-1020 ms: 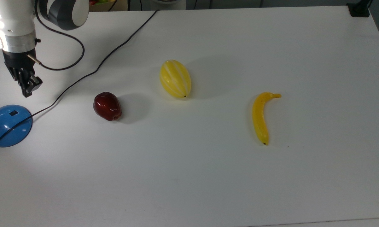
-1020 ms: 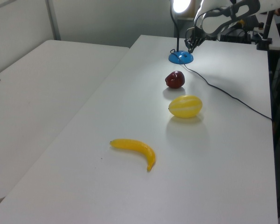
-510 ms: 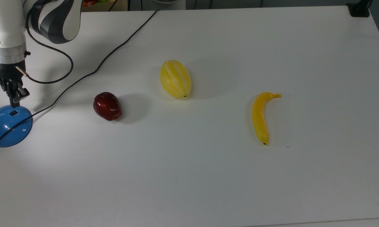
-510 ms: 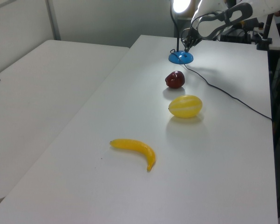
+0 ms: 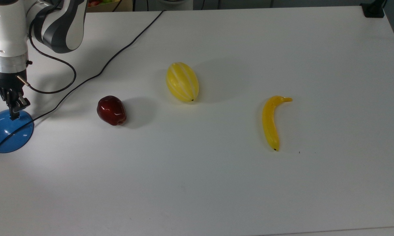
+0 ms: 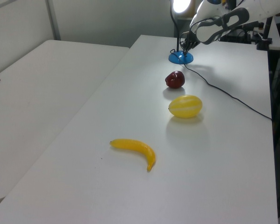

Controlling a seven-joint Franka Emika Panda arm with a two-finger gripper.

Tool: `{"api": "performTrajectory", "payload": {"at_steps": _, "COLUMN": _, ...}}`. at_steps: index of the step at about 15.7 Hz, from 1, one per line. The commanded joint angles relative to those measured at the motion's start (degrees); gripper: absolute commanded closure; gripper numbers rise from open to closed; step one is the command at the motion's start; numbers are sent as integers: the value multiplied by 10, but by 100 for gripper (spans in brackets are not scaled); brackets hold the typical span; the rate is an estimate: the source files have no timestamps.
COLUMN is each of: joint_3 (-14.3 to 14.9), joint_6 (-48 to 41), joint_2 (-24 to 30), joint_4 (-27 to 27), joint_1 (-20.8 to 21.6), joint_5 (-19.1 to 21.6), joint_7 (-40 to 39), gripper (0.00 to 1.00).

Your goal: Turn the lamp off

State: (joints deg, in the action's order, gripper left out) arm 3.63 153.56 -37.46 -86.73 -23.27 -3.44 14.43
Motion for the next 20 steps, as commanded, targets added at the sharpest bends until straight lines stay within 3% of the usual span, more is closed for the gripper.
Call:
{"api": "performTrajectory", "payload": {"at_steps": 1, "joint_3": 2, "joint_6": 7, "joint_2": -17, "joint_4": 20, "joint_1": -3, "joint_5": -15, "joint_7": 7, "gripper": 100}}
{"api": "performTrajectory", "payload": {"at_steps": 15, "joint_3": 6, "joint_6": 3, "joint_2": -22, "joint_4": -7, "joint_1": -3, "joint_5": -51, "joint_7": 5, "gripper": 100}}
{"api": "performTrajectory", "payload": {"at_steps": 20, "joint_3": 2, "joint_6": -46, "joint_2": 25, "joint_4": -37, "joint_1": 9, "joint_5": -50, "joint_7": 8, "gripper": 100}}
